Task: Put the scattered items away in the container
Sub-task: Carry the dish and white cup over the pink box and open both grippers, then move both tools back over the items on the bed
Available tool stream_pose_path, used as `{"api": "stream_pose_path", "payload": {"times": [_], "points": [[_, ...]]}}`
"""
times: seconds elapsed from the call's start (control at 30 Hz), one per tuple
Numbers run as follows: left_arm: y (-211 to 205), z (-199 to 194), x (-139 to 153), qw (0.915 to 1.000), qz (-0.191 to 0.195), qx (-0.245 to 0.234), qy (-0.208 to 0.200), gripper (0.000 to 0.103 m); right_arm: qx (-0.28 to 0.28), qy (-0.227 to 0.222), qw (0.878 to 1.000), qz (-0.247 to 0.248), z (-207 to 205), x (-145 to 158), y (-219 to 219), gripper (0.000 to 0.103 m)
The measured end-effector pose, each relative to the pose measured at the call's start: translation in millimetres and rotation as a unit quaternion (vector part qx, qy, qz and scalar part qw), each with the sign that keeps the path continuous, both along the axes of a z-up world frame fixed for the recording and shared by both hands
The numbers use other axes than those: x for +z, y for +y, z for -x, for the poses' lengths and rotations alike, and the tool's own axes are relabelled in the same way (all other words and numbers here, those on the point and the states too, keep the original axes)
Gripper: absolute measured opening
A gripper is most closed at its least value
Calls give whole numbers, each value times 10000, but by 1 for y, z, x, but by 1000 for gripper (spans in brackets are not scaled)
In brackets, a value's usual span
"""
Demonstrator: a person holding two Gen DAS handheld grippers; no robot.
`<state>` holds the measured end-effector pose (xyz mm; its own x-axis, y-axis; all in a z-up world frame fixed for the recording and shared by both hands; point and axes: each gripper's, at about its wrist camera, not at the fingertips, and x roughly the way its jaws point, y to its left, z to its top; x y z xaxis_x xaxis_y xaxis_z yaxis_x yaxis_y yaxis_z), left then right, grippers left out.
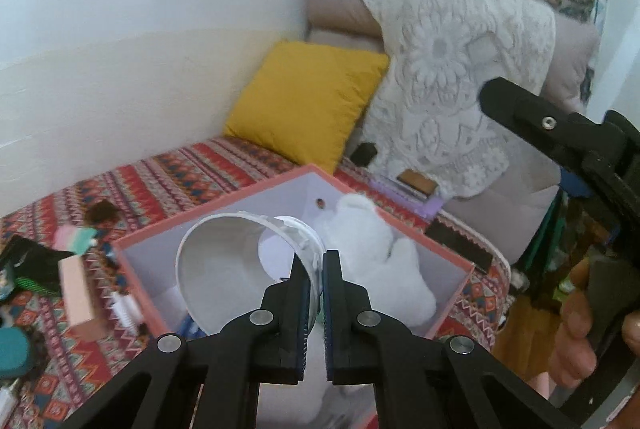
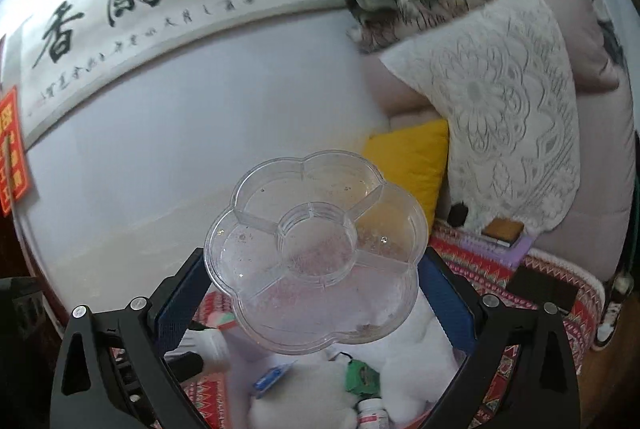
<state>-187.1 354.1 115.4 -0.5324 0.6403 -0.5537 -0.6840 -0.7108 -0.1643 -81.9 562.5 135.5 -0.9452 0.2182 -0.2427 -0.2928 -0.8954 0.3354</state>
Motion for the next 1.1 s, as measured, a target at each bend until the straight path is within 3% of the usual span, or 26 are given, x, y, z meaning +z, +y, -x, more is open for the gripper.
{"api": "stream_pose_path", "payload": {"times": [0.03,0.07,0.1,0.13,0.2,0.37,0.5,0.6,0.7,0.77,0.9,1.0,1.1], "points": [[7,7,-6,9999,107,4,-117,28,48,-101,9999,11,9,-6,5,102],[11,13,-13,9995,198,47,-238,63,92,-288,9995,17,20,-12,9,102],[12,17,-18,9990,233,132,-360,74,77,-524,9986,33,30,-18,13,103],[9,17,-21,9988,174,224,-399,78,33,-680,9977,55,36,-21,15,103],[-4,15,-21,9985,115,357,-404,78,-36,-950,9954,103,45,-27,20,103],[-53,5,-10,9964,55,805,-239,78,233,-543,9981,170,25,-18,17,103],[-118,-12,-8,9916,-23,1286,-152,78,528,-424,9976,144,16,-7,-7,103],[-168,-22,-20,9852,16,1705,-147,80,1069,-385,9935,79,16,-3,-39,103],[-233,-36,-47,9737,142,2249,-339,80,1924,-534,9798,-59,26,-6,-89,103],[-264,-40,-66,9659,245,2529,-501,80,2437,-747,9666,-256,39,-20,-135,103],[-327,-46,-118,9473,510,3072,-748,80,3214,-1674,9299,-636,70,-89,-231,103],[-356,-43,-149,9371,699,3319,-830,80,3306,-2487,9101,-222,92,-141,-259,99],[-374,-36,-171,9357,573,3327,-1024,80,3061,-3056,9012,263,115,-183,-263,88]]}}
